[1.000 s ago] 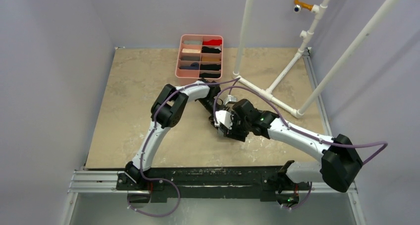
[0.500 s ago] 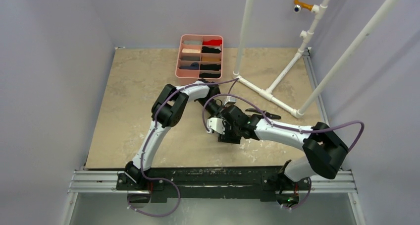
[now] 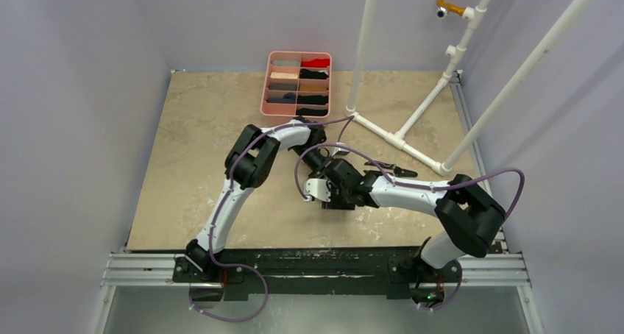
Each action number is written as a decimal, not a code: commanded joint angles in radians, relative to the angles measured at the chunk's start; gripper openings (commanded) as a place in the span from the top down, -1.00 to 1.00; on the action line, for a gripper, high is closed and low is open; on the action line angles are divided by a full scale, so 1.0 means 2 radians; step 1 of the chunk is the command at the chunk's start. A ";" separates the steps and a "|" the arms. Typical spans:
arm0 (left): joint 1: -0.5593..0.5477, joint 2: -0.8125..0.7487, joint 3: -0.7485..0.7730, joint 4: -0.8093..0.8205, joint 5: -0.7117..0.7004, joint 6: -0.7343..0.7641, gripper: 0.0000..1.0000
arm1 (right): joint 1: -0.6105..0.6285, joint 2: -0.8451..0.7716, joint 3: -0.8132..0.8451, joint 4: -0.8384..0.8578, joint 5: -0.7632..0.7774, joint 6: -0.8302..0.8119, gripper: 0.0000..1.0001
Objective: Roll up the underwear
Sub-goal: Roll the underwear to the center of the board.
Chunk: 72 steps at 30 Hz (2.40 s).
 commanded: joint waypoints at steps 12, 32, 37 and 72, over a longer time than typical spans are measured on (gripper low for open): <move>0.012 -0.002 -0.017 0.031 -0.080 0.021 0.09 | -0.002 0.087 0.011 -0.067 -0.076 0.005 1.00; 0.060 -0.067 -0.056 0.070 -0.144 -0.002 -0.25 | -0.039 0.130 0.036 -0.144 -0.162 -0.001 1.00; 0.068 -0.082 -0.065 0.081 -0.158 -0.009 -0.26 | -0.045 0.128 0.039 -0.149 -0.167 -0.001 1.00; 0.128 -0.374 -0.299 0.188 -0.242 0.001 -0.13 | -0.175 0.303 0.231 -0.283 -0.311 -0.053 1.00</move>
